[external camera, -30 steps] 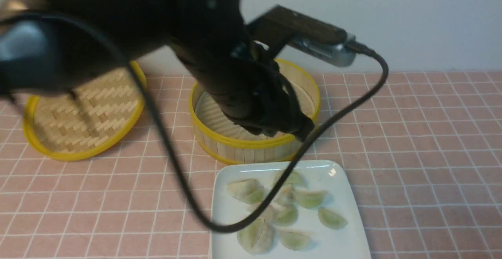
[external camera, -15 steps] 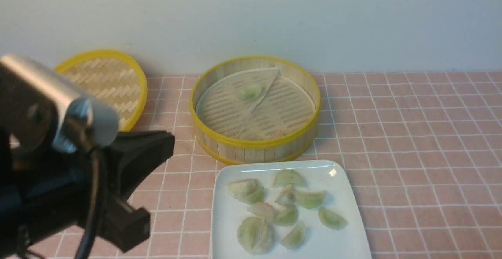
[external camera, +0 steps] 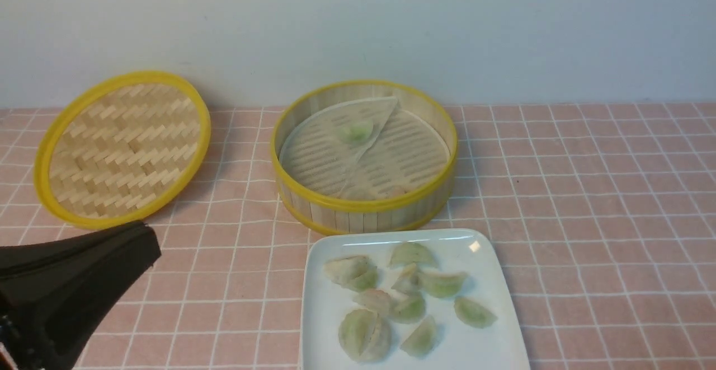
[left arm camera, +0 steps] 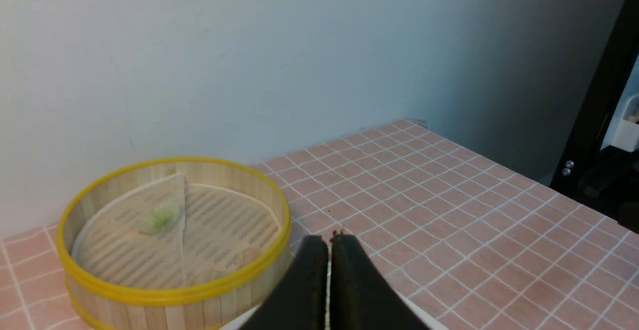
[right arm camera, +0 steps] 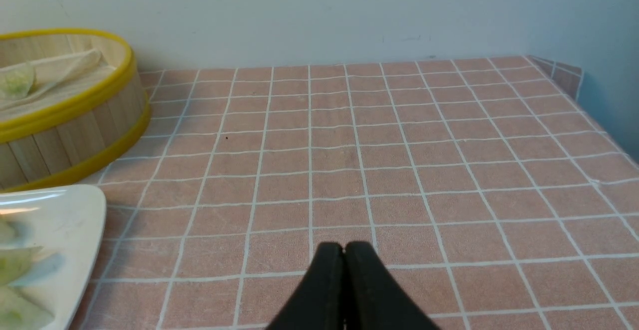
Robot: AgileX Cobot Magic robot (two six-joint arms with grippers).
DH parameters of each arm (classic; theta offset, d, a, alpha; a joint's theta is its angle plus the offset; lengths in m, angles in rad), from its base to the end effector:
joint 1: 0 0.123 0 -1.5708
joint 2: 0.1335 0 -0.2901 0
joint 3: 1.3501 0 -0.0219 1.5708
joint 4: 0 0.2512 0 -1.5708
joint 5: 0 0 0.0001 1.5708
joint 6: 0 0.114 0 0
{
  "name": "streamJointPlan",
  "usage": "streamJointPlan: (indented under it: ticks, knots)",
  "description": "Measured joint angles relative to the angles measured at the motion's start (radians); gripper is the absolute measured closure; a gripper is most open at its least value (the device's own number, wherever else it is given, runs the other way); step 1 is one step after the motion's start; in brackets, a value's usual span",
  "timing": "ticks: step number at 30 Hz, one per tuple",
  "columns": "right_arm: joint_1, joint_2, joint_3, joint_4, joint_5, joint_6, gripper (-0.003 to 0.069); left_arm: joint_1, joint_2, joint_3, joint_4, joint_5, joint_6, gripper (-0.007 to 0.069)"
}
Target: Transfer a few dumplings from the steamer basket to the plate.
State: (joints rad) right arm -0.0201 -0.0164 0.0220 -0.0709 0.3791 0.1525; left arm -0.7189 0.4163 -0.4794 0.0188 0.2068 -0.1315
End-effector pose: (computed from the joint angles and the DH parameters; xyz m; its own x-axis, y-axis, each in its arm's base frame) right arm 0.0693 -0.0044 0.1658 -0.2872 0.0923 -0.9534 0.0703 0.9947 0.0751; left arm 0.0842 -0.0731 0.3273 -0.1162 -0.0483 -0.9921 0.6467 0.7544 -0.1125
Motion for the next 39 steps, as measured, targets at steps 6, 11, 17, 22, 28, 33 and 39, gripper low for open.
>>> streamJointPlan:
  ticks: [6,11,17,22,28,33,39]
  knots:
    - [0.0,0.0,0.0,0.0,0.0,0.0,0.0673,0.001,-0.044,0.002,0.087,0.084,0.009,0.0631]
    - [0.0,0.0,0.0,0.0,0.0,0.0,0.0673,0.113,-0.166,0.095,0.096,0.148,0.009,0.0631]
    - [0.0,0.0,0.0,0.0,0.0,0.0,0.0673,0.441,-0.394,0.337,0.025,0.156,0.09,0.0631]
    - [0.0,0.0,0.0,0.0,0.001,0.0,0.0673,0.614,-0.426,0.494,0.002,0.168,0.108,0.0631]
    - [0.0,0.0,0.0,0.0,0.001,0.0,0.0673,0.695,-0.426,0.506,-0.012,0.18,0.116,0.0631]
    - [0.0,0.0,0.0,0.0,0.001,0.0,0.0673,0.698,-0.426,0.506,-0.012,0.18,0.117,0.0631]
    - [0.0,0.0,0.0,0.0,0.001,0.0,0.0673,0.698,-0.426,0.506,-0.012,0.18,0.117,0.0631]
